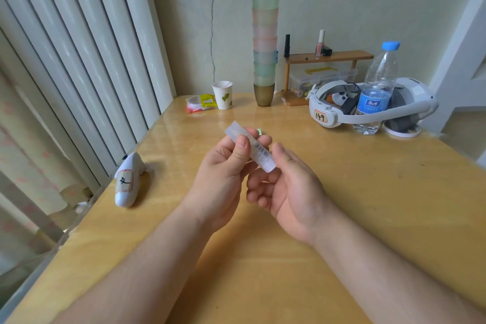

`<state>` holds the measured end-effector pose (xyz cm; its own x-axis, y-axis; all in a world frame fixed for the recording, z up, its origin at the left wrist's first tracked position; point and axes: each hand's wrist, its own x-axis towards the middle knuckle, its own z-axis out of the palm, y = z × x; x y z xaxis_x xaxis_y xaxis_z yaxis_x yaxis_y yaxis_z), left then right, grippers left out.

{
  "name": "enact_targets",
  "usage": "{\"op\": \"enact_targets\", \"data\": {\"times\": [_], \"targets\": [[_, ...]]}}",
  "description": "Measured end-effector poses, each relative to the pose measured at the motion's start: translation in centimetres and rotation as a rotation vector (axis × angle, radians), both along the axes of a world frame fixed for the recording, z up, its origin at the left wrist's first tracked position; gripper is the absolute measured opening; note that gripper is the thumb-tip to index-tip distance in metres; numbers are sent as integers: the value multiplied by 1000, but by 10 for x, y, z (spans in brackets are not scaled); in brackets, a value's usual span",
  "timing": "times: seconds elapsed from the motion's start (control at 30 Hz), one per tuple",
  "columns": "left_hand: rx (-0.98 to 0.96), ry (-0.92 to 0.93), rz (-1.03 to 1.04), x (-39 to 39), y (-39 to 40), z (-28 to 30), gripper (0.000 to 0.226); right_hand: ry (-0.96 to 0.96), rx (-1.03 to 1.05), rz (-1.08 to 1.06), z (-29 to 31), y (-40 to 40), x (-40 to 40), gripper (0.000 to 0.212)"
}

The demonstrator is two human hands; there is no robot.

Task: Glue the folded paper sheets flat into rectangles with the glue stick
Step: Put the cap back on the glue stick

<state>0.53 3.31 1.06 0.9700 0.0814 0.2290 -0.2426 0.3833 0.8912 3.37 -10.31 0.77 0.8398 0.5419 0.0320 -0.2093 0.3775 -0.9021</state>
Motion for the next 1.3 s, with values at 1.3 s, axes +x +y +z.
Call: {"op": "enact_targets", "data": {"times": [1.3], "targets": [[618,155,484,6,57,3,31,-245,-221,-432,-17,-9,28,16]]}}
